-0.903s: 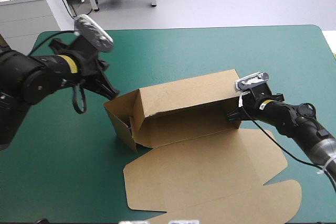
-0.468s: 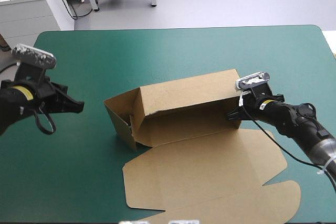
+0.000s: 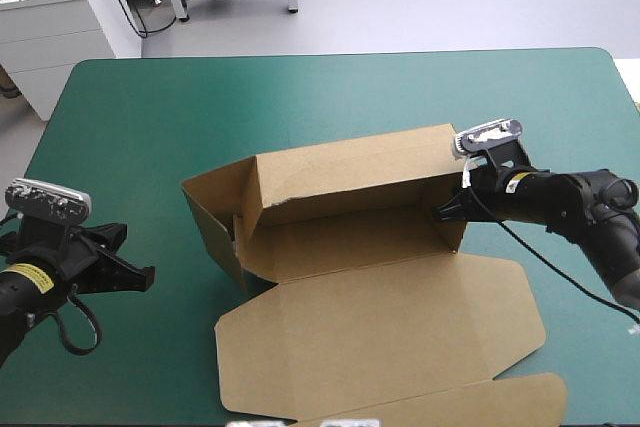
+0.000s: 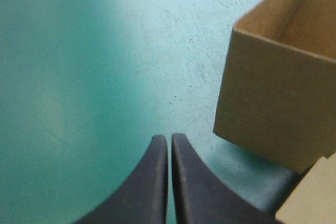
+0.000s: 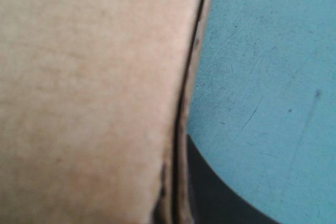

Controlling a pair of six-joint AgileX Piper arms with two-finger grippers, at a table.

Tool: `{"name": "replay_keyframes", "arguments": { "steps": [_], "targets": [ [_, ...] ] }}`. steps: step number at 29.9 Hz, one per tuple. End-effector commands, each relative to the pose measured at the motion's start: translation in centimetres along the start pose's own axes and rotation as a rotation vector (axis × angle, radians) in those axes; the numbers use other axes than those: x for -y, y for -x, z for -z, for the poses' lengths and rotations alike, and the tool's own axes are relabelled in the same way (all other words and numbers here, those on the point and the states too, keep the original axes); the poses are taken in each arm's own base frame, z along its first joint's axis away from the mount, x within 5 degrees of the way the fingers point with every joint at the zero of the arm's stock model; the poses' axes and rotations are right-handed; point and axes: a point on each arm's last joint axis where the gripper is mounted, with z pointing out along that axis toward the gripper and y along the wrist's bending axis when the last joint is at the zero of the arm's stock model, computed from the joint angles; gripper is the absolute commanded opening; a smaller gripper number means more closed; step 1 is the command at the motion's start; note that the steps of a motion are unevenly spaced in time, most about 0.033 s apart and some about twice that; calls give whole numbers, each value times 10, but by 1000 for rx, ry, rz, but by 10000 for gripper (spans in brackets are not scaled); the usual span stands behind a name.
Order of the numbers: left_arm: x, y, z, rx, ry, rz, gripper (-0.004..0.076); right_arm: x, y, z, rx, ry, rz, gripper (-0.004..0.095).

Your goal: Fold the box

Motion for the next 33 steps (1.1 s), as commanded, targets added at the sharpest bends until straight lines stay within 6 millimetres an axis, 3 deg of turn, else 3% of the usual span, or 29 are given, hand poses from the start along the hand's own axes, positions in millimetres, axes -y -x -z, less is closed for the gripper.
{"name": "replay_keyframes", "arguments": {
  "steps": [1, 6, 12, 24, 27, 33],
  "targets": [
    [0, 11, 7, 103, 3, 10, 8, -2, 12, 16, -64, 19, -37, -17],
    [-1, 11, 7, 103, 4, 7, 8, 0, 11, 6, -229, 26, -26, -19],
    [-1, 11, 7, 103, 4, 7, 8, 4, 8, -21, -325, 36, -43, -19],
    [-1, 12, 7, 109, 5, 4, 8, 21, 25, -99, -169, -20, -58, 13],
    [0, 12, 7, 109, 0, 7, 8, 23, 29, -109, -128, -28, -65, 134],
    [0, 12, 7, 108, -2, 11, 8, 24, 44, -104, -94, -27, -59, 624]
  ]
}}
